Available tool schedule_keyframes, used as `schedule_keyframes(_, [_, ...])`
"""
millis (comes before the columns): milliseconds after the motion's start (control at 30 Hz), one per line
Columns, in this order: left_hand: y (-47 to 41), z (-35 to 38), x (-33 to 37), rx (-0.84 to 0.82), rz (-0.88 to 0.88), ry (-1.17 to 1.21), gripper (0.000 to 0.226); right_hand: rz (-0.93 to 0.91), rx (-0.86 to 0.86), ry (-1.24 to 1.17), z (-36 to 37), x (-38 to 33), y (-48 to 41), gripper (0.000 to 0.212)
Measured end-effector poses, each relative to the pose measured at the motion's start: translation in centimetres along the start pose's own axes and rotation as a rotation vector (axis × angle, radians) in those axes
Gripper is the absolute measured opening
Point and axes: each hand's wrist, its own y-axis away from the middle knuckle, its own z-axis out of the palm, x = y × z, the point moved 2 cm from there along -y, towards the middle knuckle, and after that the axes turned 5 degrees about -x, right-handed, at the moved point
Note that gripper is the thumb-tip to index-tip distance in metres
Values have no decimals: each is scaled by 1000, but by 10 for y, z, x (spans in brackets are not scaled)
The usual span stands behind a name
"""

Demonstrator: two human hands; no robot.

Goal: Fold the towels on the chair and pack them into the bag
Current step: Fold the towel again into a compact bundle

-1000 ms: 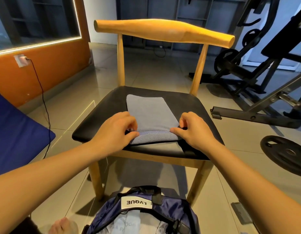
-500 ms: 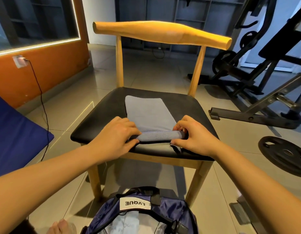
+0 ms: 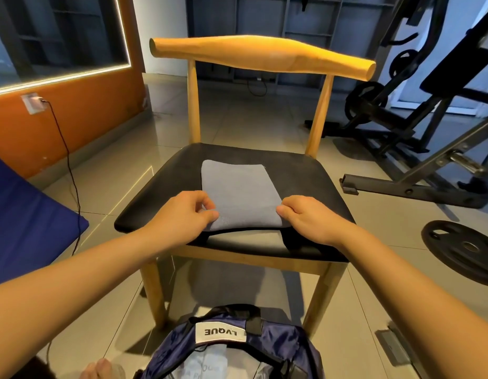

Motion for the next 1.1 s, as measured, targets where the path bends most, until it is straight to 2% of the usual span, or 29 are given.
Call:
schedule_keyframes(67, [-4, -2, -2, 19, -62, 11, 11, 26, 26, 13, 2, -1, -5, 42])
schedule_keyframes(167, [-7, -3, -5, 70, -91, -34, 14, 41, 149, 23, 0, -2, -9, 27])
schedule_keyframes(267, [-5, -3, -5, 132, -29, -55, 12, -55, 281, 33, 1, -5, -6, 16])
schedule_keyframes(333, [-3, -3, -5, 172, 60, -99, 11, -151, 292, 92, 5, -7, -4, 10])
schedule_keyframes(400, [1, -3, -5, 196, 166, -197, 7, -207, 271, 154, 6, -6, -3, 18])
schedule_keyframes(467, [6, -3, -5, 207, 269, -279, 19, -216, 238, 169, 4, -3, 0, 25])
schedule_keyframes(567, [9, -3, -7, 155, 336, -426, 41, -222, 169, 210, 3, 1, 4, 34])
schedule_keyframes(633, [7, -1, -8, 130, 348, -518, 47, -220, 170, 212, 4, 1, 3, 35])
schedule_keyframes(767, [4, -8, -8, 127, 337, -421, 33, -203, 160, 233, -1, -1, 1, 33])
schedule_keyframes(967, [-2, -20, -7, -103, 165, -184, 23, -147, 117, 301, -6, 4, -1, 42])
schedule_keyframes(1100, [-9, -19, -10, -169, 79, -66, 23, -205, 189, 412, -3, 4, -3, 47])
